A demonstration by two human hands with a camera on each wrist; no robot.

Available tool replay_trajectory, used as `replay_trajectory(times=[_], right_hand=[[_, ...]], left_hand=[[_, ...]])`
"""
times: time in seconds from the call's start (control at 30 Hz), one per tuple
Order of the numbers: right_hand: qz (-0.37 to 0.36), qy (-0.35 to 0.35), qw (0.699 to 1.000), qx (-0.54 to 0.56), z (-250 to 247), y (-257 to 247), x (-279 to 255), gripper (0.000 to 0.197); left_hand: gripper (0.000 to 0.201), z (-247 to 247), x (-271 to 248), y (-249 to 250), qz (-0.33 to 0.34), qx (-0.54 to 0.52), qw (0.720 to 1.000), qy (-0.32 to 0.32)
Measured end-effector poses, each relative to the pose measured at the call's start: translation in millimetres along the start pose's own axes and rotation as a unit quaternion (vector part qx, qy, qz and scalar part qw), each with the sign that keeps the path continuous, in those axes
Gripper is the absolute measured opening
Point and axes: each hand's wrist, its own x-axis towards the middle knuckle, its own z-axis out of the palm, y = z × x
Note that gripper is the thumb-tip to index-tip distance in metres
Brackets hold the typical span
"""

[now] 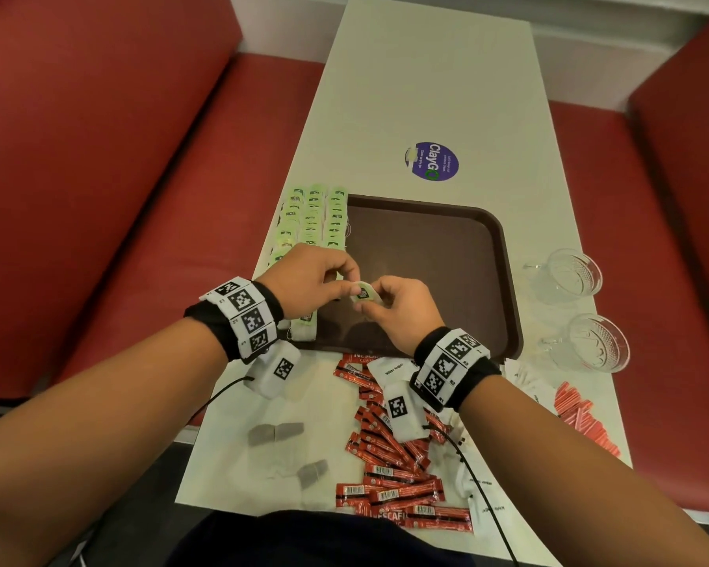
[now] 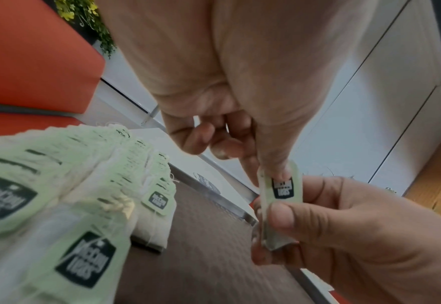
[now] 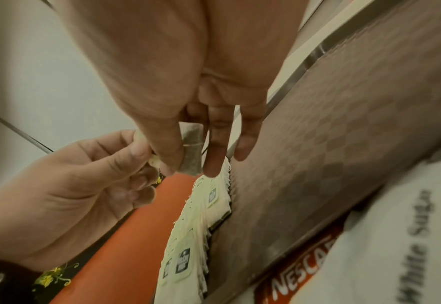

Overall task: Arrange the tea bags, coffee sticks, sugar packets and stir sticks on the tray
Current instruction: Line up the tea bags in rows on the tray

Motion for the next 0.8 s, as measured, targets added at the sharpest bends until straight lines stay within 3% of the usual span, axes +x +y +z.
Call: replay_trajectory(times=[0.13,0.2,0.3,0.37,0.5,0.6,0.8], right_hand=[[0.018,-0.023,0.999,-0.033,0.1,2.9,2.5,0.018],[0.019,-0.049,0.996,-0.068,0.4,5.2,1.1,0.02],[0.033,-0.112,0.985,-0.129,-1.2,8.2,-4.7,0.019],[0.044,-0.152,0.975,-0.154,-2.5,10.2,-9.4,0.016],[0.047,-0.195,0.953,-0.227,-5.9,13.2,-17.3,0.015],[0.049,-0.205,0.941,-0.266,-8.1,12.8,-19.6,0.016],[0.047,-0.221,0.923,-0.313,-9.2,5.2,-18.5,0.022]], left_hand=[[0.006,-0.1,2.2,-1.8,-0.004,-0.009,1.0,0.007],[0.005,-2.6,9.0,-8.8,-0.033,0.038,0.999,0.004],[0.004,-4.2,18.3,-22.3,-0.089,0.133,0.985,-0.071],[0.005,-2.0,22.6,-29.9,-0.113,0.158,0.977,-0.086],[0.007,-0.5,32.9,-34.8,-0.138,0.176,0.974,-0.034],[0.012,0.4,43.6,-33.7,-0.154,0.196,0.968,-0.03],[0.039,11.1,48.3,-19.7,-0.179,0.296,0.938,0.005]])
